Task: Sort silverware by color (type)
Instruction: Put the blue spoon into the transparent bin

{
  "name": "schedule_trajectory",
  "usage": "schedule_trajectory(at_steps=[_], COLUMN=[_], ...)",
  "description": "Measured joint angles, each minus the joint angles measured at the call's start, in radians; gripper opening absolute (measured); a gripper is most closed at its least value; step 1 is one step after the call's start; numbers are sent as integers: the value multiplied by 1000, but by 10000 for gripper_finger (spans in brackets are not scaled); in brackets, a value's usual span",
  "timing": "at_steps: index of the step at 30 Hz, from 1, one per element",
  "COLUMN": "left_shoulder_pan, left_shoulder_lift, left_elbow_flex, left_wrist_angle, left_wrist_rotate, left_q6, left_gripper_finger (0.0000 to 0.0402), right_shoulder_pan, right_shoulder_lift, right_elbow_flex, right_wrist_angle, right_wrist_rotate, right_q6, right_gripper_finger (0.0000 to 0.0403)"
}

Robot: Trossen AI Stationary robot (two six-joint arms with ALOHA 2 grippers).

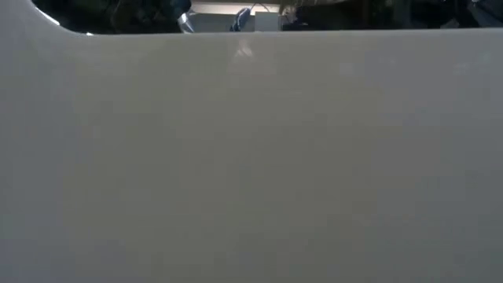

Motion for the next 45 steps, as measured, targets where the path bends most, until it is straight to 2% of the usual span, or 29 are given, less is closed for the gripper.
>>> schedule_trajectory(at_steps=[3,7,11,16,24,28,34,35,39,45], left_shoulder_pan=[-2,1,1,-3,-3,-3,-3,-4,-2,-2], left_shoulder_lift=[48,81,81,82,82,82,82,82,82,68], left_elbow_flex=[0,0,0,0,0,0,0,0,0,2], left_wrist_angle=[61,99,111,112,119,112,110,110,101,76], left_wrist_rotate=[59,192,254,273,253,255,261,260,244,185], left_q6=[1,3,16,27,27,26,25,21,23,21], left_gripper_finger=[40,40,41,41,41,41,41,41,50,100], right_shoulder_pan=[29,54,59,56,56,56,55,55,56,57], right_shoulder_lift=[37,79,107,142,247,260,260,260,254,172], right_elbow_flex=[53,111,154,221,341,362,361,361,361,372], right_wrist_angle=[-41,-105,-115,-108,-135,-162,-177,-181,-207,-361], right_wrist_rotate=[26,95,97,92,18,18,16,16,67,142], right_q6=[-38,-89,-103,-107,-130,-155,-179,-182,-181,-191], right_gripper_finger=[239,236,236,236,233,186,29,15,22,7])
